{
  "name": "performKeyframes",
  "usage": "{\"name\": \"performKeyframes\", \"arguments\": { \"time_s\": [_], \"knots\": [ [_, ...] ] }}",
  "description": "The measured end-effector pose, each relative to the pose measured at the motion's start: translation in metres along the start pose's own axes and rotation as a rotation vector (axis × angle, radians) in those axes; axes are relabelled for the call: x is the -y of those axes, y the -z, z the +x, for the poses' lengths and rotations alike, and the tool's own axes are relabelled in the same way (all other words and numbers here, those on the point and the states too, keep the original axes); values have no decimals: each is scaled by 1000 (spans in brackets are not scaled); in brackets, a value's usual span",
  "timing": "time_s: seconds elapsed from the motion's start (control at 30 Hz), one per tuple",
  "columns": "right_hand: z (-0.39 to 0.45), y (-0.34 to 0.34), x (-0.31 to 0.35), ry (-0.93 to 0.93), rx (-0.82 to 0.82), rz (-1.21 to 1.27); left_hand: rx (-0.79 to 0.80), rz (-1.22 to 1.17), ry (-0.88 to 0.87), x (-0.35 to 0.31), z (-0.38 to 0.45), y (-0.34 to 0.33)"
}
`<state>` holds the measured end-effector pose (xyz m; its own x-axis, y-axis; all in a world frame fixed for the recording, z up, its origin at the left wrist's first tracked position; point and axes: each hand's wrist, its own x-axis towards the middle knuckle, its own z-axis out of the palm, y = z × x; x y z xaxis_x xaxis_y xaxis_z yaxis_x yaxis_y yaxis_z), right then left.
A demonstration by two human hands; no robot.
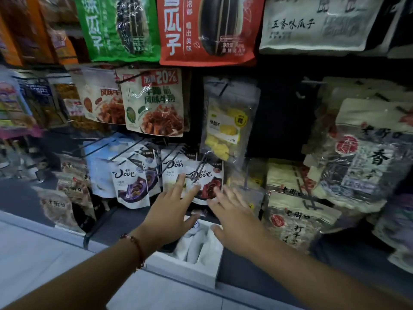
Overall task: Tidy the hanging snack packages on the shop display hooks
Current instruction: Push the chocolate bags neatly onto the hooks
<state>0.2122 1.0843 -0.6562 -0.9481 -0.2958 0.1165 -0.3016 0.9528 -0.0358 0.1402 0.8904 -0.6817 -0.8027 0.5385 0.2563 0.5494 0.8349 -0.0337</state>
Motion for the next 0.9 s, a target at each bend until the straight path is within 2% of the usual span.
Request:
{"name": "performKeyframes", "arguments": {
  "time_s": [0.07, 0.17, 0.23, 0.53, 0.63, 0.7, 0.77, 0.9],
  "knots": [
    [-2, -12, 7, 22, 68, -1, 58, 64, -26, 1, -6, -15],
    [10, -30, 12, -37, 159, -8, 282, 149, -16, 6, -11, -35],
    [27, -39, 11, -93, 188, 8, 304, 174, -23, 9, -3, -40],
    [110, -84, -12, -351, 181, 168, 235, 181, 63, 34, 78, -91],
    [132, -99, -27, -488, 96, 293, 205, 136, 100, 43, 98, -111],
    [143, -110, -36, -557, -23, 370, 152, 131, 94, 49, 110, -117],
    [150, -119, -42, -580, -129, 419, 74, 129, 71, 54, 124, -120],
    [156, -131, -47, -575, -184, 461, -43, 102, -14, 58, 149, -140]
  ]
}}
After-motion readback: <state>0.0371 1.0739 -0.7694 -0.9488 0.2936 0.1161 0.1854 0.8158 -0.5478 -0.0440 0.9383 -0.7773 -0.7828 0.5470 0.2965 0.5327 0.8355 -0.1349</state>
